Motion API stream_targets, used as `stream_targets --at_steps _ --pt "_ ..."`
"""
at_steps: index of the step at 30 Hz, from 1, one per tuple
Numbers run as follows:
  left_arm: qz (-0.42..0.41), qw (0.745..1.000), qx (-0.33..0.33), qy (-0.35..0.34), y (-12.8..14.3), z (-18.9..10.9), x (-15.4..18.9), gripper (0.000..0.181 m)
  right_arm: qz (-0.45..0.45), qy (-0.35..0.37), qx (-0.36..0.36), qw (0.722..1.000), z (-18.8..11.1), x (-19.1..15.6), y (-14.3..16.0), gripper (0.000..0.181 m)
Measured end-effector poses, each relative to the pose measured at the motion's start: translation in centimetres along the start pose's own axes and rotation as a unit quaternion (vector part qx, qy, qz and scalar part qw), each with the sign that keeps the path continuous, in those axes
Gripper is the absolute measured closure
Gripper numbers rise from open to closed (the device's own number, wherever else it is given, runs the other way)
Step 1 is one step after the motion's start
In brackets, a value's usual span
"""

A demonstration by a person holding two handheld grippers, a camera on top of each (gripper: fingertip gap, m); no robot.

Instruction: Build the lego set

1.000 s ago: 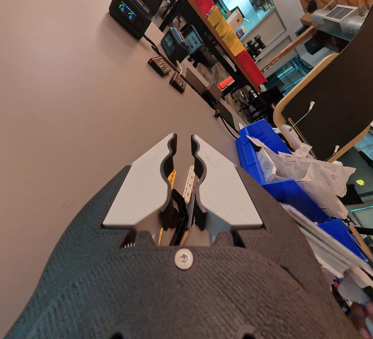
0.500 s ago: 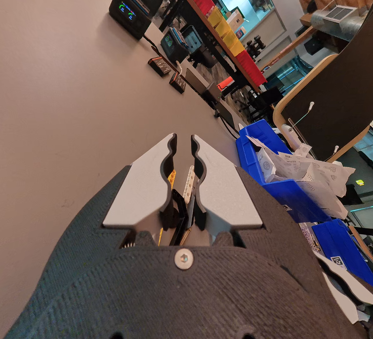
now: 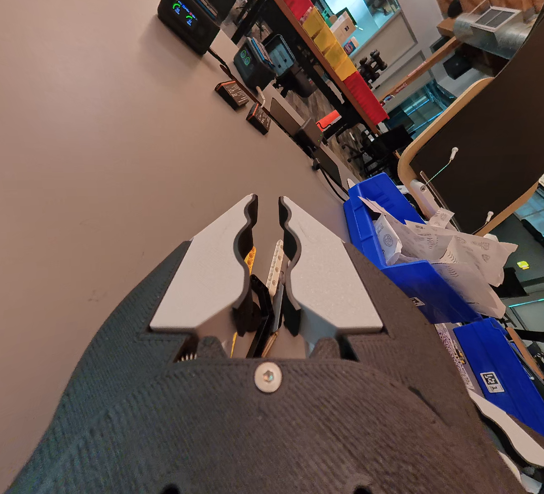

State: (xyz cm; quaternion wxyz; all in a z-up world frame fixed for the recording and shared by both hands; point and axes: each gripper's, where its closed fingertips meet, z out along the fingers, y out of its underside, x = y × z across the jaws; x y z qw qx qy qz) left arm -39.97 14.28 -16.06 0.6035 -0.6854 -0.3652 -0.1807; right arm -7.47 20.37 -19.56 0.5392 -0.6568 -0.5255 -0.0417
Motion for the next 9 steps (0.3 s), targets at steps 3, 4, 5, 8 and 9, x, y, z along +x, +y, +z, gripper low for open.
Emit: stream_targets --at_steps 3,4,5,8,9 --pt "0.001 1.000 -0.001 0.000 0.0 0.0 0.0 0.168 0.009 -0.004 -0.007 1.000 -0.1 0.0 0.4 0.169" --pt "0.001 1.000 -0.001 0.000 0.1 0.0 0.0 0.168 0.014 -0.009 -0.010 1.000 -0.2 -0.1 0.6 0.167" --pt "0.001 1.000 -0.001 0.001 0.1 0.0 0.0 0.168 0.022 -0.013 -0.012 1.000 -0.4 -0.2 0.8 0.166" --pt "0.000 1.000 -0.001 0.001 0.0 0.0 0.0 0.168 0.045 -0.022 -0.021 0.999 -1.0 -0.1 1.5 0.160" --pt "-0.001 1.000 -0.001 0.001 0.0 0.0 0.0 0.168 0.052 -0.023 -0.024 0.998 -1.3 0.0 1.9 0.158"
